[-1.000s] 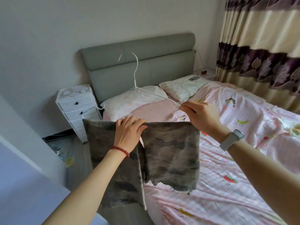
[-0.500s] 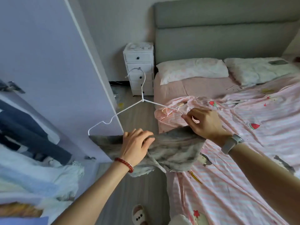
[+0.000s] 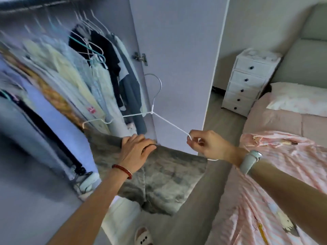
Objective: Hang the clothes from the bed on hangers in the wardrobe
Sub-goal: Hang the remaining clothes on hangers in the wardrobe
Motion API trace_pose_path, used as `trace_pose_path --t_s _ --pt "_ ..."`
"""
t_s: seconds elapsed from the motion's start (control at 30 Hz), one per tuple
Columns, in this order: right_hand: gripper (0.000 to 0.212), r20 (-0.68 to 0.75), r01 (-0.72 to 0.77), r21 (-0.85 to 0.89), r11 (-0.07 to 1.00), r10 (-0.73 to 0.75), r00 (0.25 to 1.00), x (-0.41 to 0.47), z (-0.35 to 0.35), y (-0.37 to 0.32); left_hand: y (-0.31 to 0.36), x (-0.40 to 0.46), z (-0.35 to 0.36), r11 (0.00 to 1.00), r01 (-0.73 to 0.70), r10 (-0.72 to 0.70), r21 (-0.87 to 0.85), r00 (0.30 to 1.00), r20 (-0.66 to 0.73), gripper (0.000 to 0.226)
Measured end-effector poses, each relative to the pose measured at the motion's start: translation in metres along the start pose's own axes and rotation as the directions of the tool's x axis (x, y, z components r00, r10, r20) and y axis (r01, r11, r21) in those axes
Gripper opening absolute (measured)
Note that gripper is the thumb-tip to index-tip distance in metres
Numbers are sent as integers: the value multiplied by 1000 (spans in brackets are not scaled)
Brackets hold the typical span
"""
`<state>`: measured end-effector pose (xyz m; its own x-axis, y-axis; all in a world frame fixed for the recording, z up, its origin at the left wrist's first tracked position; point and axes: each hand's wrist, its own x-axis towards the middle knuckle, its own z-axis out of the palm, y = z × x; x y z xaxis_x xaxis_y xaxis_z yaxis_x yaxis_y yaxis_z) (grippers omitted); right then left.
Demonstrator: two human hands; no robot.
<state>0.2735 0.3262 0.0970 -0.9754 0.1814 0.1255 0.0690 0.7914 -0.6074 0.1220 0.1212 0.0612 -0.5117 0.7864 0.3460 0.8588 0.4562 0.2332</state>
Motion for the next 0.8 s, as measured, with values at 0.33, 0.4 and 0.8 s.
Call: trace_pose_path --t_s 0.33,0.4,0.8 --pt "27 151 193 362 912 -262 953 134 73 -176 -129 -91 -91 881 474 -446 -11 820 -358 41" --pt "27 203 173 409 896 -274 940 151 84 -212 -145 -105 -109 804 584 -580 -113 728 -367 46" --pt "22 106 139 561 816 -237 966 247 154 -327 -232 -102 -189 597 626 -754 -501 225 -617 36"
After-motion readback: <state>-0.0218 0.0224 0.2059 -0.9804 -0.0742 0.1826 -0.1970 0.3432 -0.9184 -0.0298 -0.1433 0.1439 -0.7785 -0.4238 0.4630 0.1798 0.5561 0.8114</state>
